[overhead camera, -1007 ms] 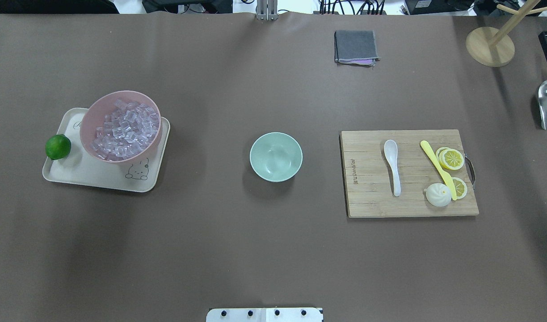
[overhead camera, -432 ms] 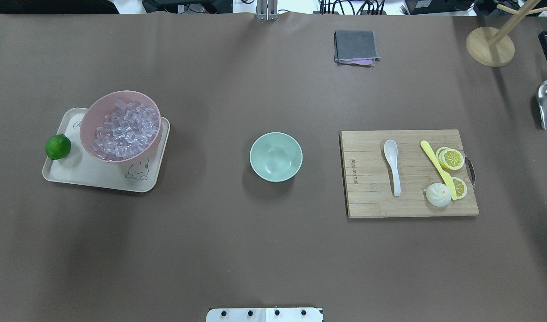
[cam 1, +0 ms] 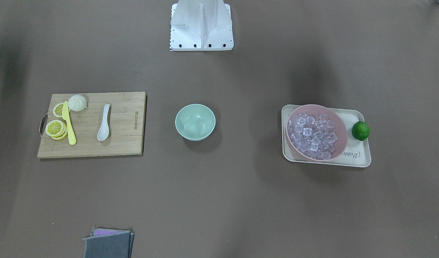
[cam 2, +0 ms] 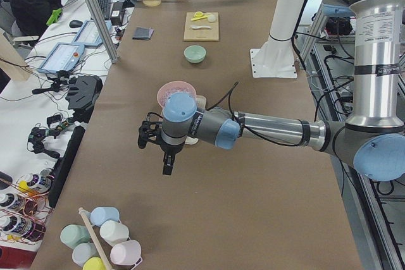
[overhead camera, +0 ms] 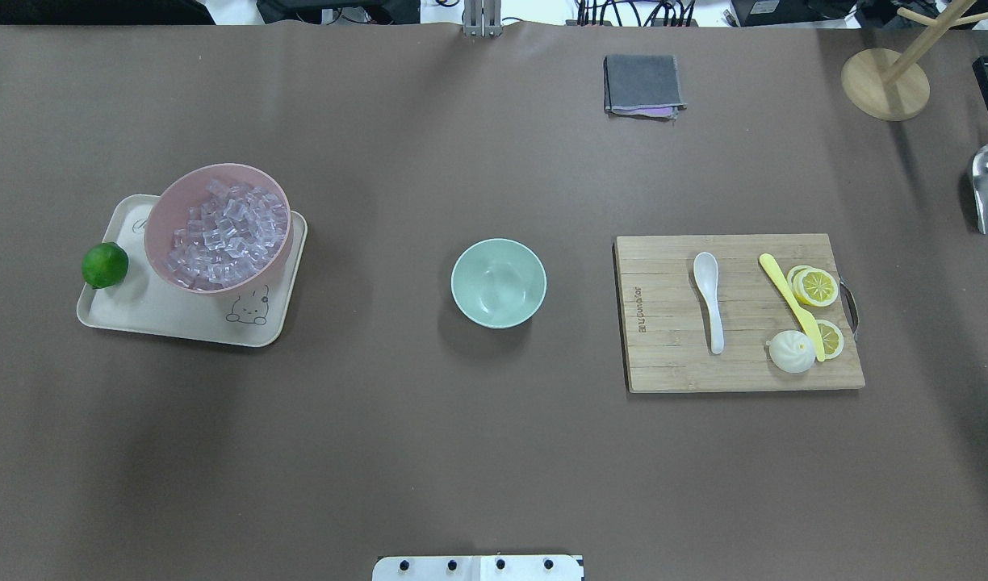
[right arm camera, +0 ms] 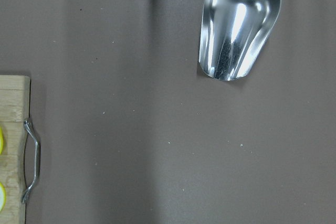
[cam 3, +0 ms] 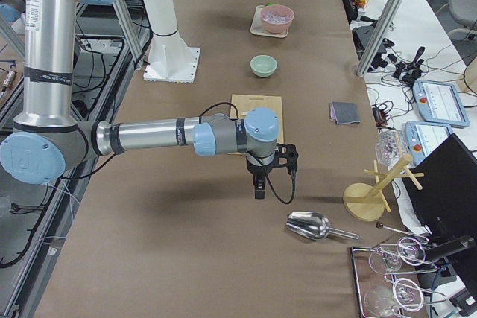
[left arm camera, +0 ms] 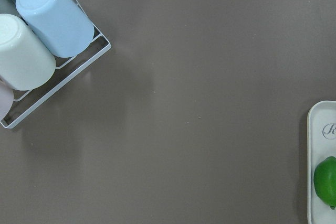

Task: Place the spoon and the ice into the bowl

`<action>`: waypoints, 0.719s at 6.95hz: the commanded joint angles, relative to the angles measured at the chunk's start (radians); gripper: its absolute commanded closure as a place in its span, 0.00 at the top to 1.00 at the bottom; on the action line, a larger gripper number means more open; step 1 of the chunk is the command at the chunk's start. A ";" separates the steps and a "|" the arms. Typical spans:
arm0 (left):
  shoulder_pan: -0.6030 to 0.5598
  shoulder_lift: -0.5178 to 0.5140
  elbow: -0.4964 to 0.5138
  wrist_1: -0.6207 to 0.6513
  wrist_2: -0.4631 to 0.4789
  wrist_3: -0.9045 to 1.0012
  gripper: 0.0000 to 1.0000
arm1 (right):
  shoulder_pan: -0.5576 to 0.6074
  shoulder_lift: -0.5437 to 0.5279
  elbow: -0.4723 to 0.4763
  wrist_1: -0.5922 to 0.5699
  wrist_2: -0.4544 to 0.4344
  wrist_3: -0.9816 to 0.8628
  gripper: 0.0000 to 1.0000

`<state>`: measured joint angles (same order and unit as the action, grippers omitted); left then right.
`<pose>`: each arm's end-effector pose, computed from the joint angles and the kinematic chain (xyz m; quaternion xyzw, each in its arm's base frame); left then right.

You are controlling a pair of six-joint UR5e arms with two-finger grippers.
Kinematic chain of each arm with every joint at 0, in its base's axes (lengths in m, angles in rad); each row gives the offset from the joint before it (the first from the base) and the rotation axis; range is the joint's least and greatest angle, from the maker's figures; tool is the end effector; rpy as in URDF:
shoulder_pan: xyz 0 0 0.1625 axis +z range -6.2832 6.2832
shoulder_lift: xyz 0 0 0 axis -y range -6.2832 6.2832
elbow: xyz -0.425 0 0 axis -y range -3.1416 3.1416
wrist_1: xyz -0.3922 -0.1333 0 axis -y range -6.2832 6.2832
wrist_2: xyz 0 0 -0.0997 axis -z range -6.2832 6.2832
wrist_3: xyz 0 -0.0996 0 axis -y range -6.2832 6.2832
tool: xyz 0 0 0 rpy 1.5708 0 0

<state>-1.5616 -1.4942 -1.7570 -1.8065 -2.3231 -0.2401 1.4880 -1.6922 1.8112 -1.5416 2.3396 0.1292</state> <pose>-0.0609 -0.4763 0.5780 0.1136 0.3789 -0.0429 0.9174 0.0269 -0.4509 0.5939 0.0287 -0.3791 -0.0063 0.9249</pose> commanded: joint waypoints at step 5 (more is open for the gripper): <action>0.006 0.000 0.020 -0.011 0.004 0.008 0.98 | 0.000 0.002 0.025 0.000 0.026 0.001 1.00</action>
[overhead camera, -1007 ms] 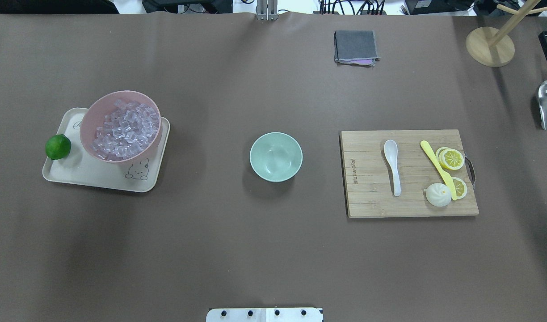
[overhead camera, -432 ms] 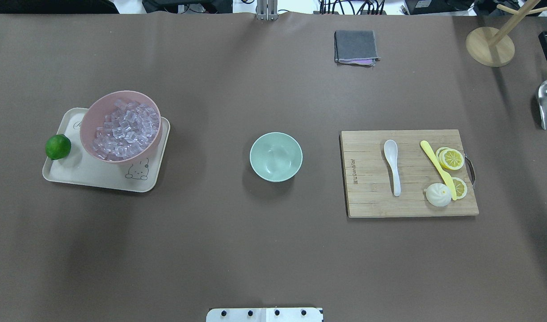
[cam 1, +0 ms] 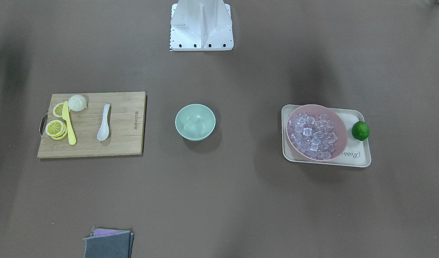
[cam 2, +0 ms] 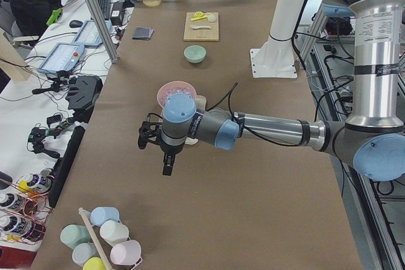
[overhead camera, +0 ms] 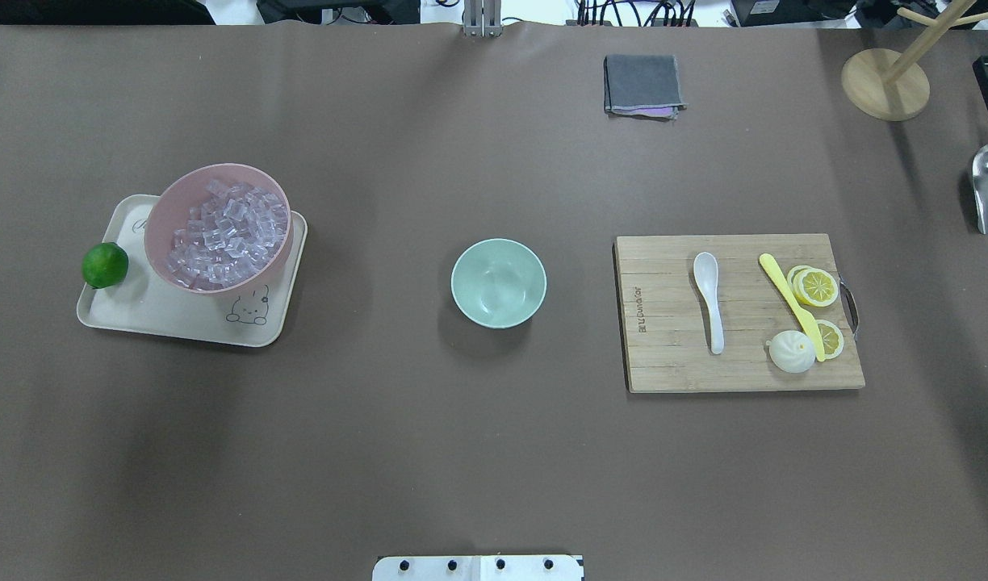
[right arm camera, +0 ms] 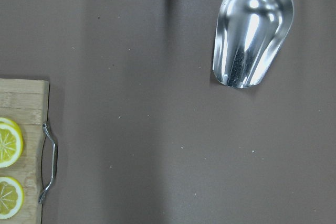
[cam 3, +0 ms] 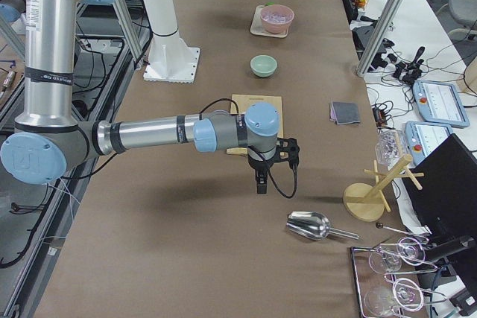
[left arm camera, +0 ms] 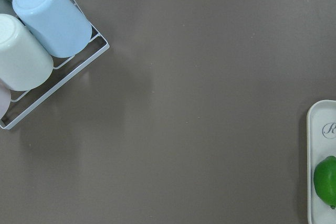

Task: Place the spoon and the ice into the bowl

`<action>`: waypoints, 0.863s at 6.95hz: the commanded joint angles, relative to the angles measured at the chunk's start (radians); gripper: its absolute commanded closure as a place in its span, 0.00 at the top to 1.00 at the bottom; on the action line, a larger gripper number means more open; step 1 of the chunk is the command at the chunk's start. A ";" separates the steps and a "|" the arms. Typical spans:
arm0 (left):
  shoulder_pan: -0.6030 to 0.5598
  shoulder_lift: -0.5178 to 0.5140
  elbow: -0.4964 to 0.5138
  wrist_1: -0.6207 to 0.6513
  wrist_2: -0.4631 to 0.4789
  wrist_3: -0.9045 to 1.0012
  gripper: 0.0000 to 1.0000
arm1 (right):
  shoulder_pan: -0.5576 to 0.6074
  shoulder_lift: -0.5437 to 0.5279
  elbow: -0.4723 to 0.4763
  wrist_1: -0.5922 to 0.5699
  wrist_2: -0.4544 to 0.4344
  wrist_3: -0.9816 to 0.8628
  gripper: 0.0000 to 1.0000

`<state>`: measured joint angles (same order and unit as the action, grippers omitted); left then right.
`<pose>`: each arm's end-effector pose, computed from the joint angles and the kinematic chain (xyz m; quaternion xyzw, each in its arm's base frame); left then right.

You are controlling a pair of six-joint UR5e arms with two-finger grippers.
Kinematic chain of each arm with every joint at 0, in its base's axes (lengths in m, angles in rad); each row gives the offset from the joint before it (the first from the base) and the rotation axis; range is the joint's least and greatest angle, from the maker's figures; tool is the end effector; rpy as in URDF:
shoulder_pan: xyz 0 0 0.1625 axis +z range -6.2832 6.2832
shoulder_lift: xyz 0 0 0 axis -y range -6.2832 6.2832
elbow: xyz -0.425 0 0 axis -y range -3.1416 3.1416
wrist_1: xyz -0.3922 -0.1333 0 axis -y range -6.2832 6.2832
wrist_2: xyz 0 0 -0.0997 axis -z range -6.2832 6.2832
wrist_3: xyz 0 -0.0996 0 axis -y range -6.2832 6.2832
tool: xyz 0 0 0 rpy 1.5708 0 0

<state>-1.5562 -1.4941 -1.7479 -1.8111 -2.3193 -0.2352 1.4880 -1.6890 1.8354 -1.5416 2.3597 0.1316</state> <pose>-0.0586 -0.4769 0.5824 0.1117 0.3771 -0.0394 0.9186 0.0253 -0.4520 0.5790 0.0395 -0.3893 -0.0112 0.9202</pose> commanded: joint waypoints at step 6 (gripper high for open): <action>0.013 -0.002 0.013 -0.045 -0.005 0.001 0.98 | 0.000 0.000 0.004 0.000 0.010 -0.003 1.00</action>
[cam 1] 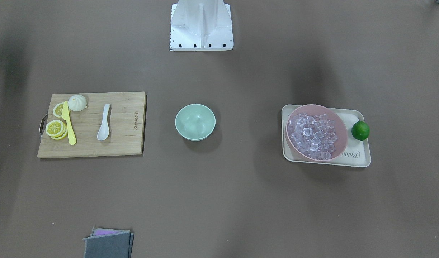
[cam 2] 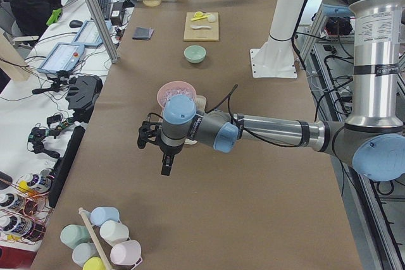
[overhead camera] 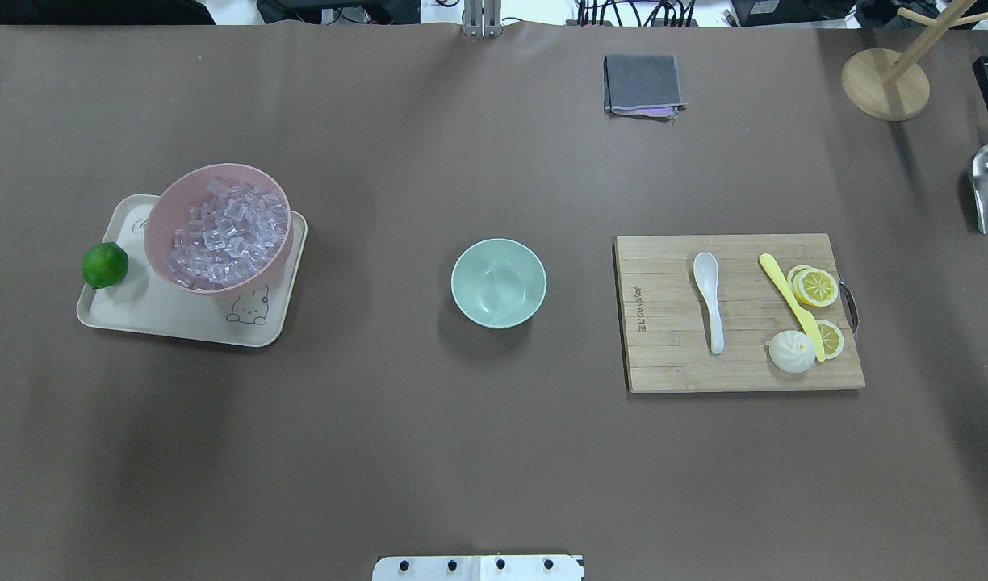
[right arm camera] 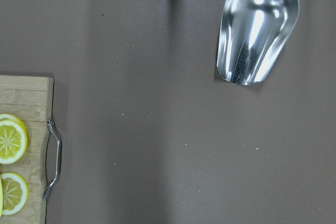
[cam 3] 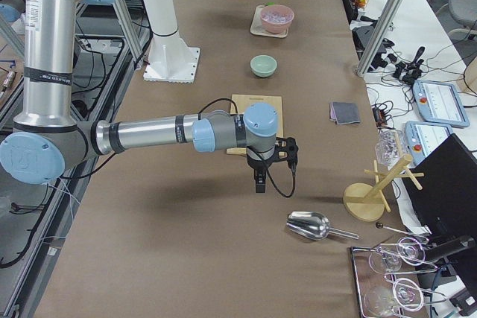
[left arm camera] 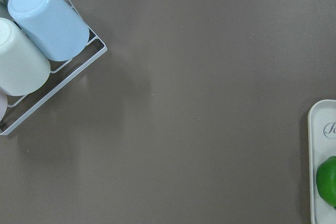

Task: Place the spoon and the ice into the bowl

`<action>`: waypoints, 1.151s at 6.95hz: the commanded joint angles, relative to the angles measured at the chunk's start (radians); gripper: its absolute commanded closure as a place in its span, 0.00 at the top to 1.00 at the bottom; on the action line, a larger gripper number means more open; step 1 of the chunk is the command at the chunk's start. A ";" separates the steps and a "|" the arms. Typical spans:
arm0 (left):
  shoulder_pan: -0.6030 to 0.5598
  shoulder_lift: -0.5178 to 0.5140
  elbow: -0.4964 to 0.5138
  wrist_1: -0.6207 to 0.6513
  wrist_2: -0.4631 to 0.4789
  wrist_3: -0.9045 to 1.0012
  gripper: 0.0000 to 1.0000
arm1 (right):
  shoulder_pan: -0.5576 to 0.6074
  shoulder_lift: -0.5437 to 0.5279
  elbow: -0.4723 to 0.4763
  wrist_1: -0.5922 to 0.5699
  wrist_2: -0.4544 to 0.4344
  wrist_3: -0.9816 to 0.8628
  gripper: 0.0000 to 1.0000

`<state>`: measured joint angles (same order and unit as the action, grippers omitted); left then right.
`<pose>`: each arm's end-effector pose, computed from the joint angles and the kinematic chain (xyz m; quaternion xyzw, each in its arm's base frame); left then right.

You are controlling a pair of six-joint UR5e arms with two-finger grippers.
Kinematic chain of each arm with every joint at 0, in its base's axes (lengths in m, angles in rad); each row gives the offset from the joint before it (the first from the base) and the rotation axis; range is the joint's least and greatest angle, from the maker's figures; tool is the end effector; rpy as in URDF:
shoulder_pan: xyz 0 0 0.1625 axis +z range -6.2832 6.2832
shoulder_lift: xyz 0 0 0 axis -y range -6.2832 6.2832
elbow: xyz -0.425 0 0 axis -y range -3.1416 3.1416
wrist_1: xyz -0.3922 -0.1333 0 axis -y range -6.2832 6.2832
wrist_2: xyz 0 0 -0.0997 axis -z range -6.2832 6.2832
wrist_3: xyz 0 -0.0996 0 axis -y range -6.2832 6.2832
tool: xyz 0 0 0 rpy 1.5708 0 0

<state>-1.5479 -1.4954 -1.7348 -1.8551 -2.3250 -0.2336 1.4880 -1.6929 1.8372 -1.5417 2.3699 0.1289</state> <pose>-0.0541 -0.4793 0.5829 0.1247 0.3809 -0.0282 0.9157 0.0248 -0.4501 0.5792 0.0384 -0.3938 -0.0125 0.9183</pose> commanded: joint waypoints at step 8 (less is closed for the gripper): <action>0.133 -0.055 -0.110 -0.131 0.009 -0.048 0.98 | 0.000 0.007 0.019 0.002 0.060 -0.002 1.00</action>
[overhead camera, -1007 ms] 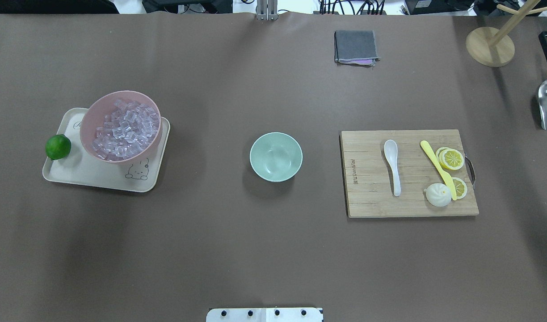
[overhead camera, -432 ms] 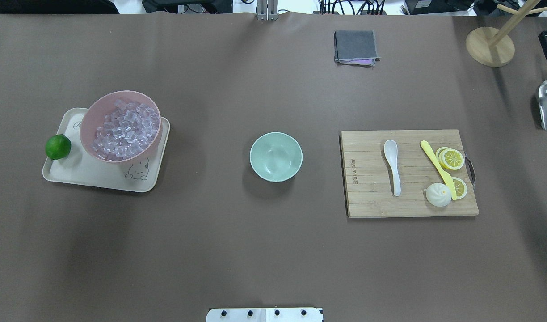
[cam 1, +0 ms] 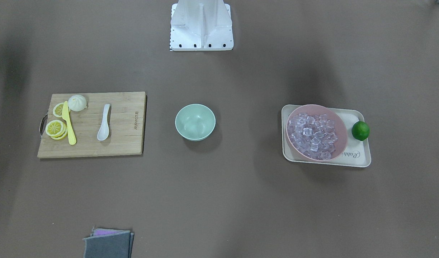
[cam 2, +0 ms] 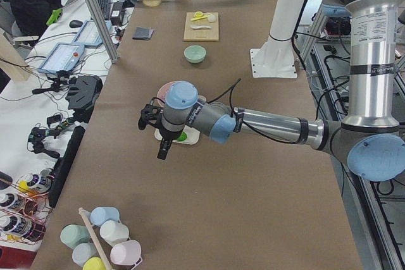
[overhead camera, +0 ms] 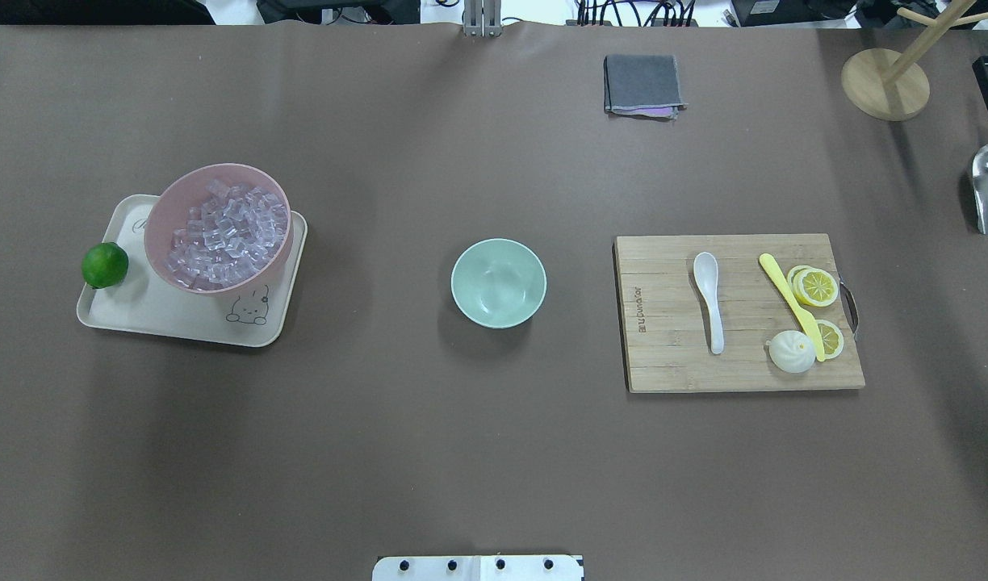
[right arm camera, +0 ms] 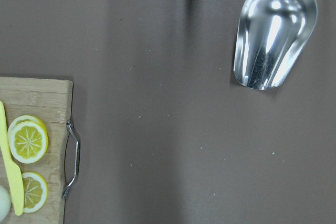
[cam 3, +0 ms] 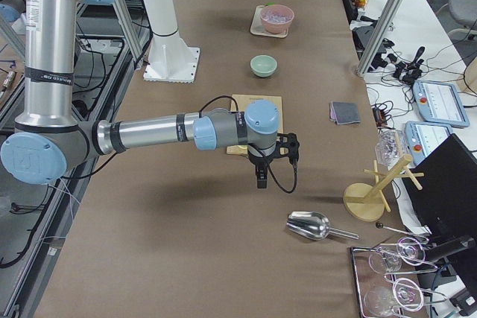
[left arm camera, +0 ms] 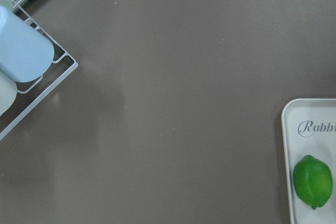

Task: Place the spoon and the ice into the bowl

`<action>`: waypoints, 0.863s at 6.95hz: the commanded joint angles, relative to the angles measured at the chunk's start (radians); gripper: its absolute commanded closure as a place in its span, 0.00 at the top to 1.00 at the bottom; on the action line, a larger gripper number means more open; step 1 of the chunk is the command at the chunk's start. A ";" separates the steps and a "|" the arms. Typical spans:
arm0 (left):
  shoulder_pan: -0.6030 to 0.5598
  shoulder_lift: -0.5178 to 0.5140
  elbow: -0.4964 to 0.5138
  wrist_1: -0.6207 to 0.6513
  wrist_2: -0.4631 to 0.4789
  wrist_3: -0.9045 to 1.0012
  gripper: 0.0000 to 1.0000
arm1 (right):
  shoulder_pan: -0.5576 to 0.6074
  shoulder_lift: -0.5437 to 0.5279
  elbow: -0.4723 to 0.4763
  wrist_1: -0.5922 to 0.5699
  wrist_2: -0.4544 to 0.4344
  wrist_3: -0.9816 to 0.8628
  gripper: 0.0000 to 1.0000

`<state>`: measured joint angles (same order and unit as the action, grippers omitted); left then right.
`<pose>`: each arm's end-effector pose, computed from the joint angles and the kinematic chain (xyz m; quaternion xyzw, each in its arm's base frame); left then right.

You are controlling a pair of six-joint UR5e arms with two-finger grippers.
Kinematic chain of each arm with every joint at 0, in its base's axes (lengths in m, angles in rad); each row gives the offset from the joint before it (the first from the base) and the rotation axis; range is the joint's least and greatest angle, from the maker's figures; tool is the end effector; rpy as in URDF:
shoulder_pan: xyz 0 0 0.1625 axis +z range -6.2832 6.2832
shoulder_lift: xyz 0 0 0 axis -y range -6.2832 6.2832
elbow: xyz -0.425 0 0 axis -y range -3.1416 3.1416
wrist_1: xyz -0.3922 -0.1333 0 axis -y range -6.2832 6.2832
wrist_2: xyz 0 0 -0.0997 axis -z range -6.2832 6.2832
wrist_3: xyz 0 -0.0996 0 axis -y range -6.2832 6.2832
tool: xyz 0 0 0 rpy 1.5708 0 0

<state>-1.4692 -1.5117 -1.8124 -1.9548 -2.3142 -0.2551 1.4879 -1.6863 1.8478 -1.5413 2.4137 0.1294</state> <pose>-0.0165 -0.4882 0.5239 0.1944 0.3894 0.0326 0.8997 0.0216 -0.4519 0.5677 0.0434 -0.4141 -0.0179 0.9090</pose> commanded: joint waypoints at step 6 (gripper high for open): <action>0.455 -0.297 0.053 -0.225 0.114 -0.320 0.98 | 0.000 0.046 0.007 0.006 0.065 0.009 1.00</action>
<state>-1.0690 -1.7687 -1.7893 -2.1780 -2.2773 -0.5521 1.4880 -1.6479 1.8563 -1.5403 2.4725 0.1365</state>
